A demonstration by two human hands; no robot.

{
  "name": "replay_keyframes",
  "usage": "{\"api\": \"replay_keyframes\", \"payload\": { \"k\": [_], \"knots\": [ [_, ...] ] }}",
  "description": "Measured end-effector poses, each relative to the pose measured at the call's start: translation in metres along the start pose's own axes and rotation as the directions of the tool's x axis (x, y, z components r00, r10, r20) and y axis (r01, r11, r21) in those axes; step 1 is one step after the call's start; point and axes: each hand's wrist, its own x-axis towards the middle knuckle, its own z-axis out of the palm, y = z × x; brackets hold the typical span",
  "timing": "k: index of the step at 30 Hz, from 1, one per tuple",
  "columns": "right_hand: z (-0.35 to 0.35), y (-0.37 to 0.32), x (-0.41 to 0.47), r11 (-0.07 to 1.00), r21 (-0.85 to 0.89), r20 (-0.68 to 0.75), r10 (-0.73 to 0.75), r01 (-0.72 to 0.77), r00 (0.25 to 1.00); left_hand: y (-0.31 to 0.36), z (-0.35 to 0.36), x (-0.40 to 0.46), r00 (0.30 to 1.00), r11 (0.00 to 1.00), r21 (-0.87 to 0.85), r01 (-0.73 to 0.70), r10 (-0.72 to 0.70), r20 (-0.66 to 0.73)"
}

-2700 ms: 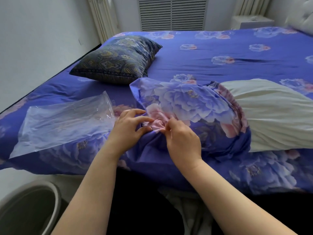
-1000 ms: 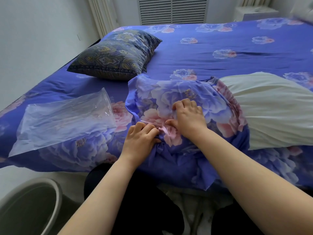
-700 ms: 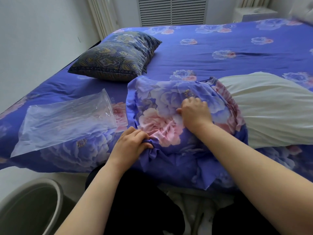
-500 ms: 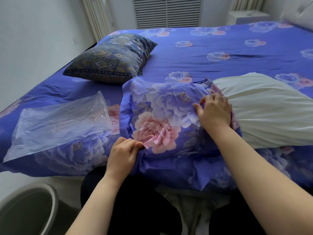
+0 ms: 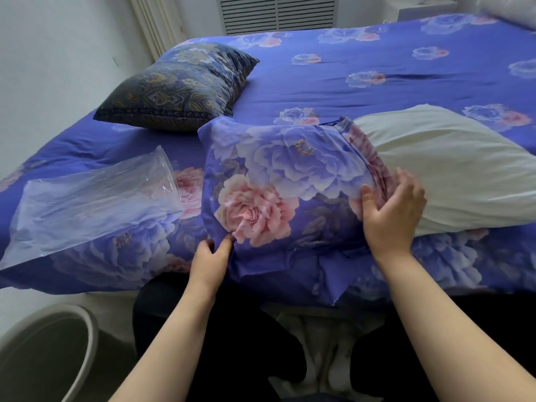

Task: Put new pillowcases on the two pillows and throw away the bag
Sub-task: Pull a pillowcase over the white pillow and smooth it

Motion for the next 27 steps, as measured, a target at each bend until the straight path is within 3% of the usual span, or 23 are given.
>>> {"api": "replay_keyframes", "payload": {
  "k": [3,5,8,11,13,16,18,20,22,24,27],
  "knots": [
    [-0.012,0.005,0.000,0.968,0.176,0.018,0.178,-0.179,0.984,0.005,0.000,-0.001,0.997,0.995,0.050,-0.081,0.081,-0.004],
    [-0.016,0.006,-0.001,0.935,0.142,0.142,0.307,-0.326,0.941,0.007,0.001,0.003,0.992,0.984,0.124,-0.126,0.128,-0.004],
    [-0.015,0.002,-0.010,0.910,0.041,0.274,0.387,-0.412,0.881,0.016,0.004,0.007,0.974,0.957,0.207,-0.201,0.217,-0.057],
    [-0.001,-0.005,-0.025,0.867,0.142,0.221,0.443,-0.478,0.869,0.037,0.005,0.014,0.929,0.936,0.166,-0.310,0.335,-0.159],
    [0.010,-0.017,-0.038,0.821,0.266,0.133,0.488,-0.505,0.863,0.061,0.004,0.021,0.910,0.925,-0.013,-0.381,0.372,-0.185],
    [0.014,-0.035,-0.041,0.775,0.445,0.047,0.480,-0.449,0.876,0.111,-0.004,0.033,0.878,0.842,-0.262,-0.471,0.417,-0.235],
    [0.003,-0.027,-0.024,0.904,0.349,-0.094,0.294,-0.246,0.951,0.138,-0.020,0.048,0.865,0.800,-0.352,-0.486,0.383,-0.324],
    [-0.017,-0.005,0.005,0.990,0.140,-0.171,0.056,-0.032,0.984,0.147,-0.039,0.059,0.855,0.773,-0.410,-0.484,0.318,-0.410],
    [-0.034,0.014,0.032,0.997,0.076,-0.137,-0.024,0.035,0.990,0.133,-0.047,0.062,0.865,0.843,-0.334,-0.422,0.263,-0.428],
    [-0.038,0.021,0.041,1.000,-0.001,-0.071,0.000,0.000,0.997,0.097,-0.041,0.062,0.888,0.944,-0.167,-0.283,0.193,-0.419],
    [-0.032,0.017,0.026,0.990,-0.112,-0.045,0.076,-0.081,0.996,0.049,-0.039,0.057,0.921,0.984,-0.044,-0.170,0.143,-0.362]
  ]
}}
